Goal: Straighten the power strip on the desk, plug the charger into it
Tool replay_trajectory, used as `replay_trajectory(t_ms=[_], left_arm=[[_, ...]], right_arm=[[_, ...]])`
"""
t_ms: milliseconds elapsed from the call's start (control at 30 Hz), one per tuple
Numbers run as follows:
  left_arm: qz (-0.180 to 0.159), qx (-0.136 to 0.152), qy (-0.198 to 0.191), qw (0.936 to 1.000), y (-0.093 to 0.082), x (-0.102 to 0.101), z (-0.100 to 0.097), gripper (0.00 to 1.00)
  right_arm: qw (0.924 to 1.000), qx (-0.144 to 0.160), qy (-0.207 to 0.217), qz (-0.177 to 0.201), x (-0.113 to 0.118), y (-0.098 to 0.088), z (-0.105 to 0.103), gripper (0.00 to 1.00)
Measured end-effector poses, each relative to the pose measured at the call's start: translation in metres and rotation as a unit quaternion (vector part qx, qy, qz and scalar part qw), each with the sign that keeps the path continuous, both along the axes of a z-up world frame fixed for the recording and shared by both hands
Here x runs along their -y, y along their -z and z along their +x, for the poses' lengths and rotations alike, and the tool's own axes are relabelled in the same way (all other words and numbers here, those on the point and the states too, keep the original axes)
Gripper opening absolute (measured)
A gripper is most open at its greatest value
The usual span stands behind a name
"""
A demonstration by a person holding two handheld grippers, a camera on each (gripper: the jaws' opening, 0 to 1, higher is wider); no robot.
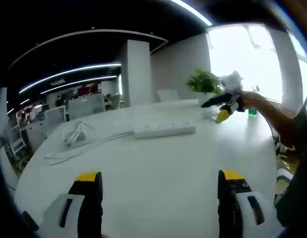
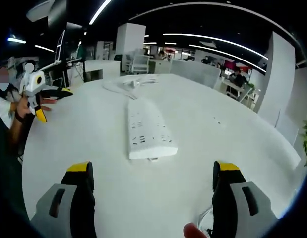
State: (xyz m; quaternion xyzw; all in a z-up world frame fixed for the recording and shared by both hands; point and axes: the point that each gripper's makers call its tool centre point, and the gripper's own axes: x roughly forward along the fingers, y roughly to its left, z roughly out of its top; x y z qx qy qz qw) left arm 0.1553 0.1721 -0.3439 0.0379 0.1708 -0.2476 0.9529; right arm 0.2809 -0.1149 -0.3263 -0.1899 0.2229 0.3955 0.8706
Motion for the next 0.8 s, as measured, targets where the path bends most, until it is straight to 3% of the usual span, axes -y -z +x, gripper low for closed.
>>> replay_trajectory(t_ms=[800], left_arm=[[-0.001, -0.003, -0.005, 1.0, 0.003, -0.002, 0.002, 1.0]], right_arm=[[0.9993, -0.022, -0.029, -0.011, -0.028, 0.014, 0.016, 1.0]])
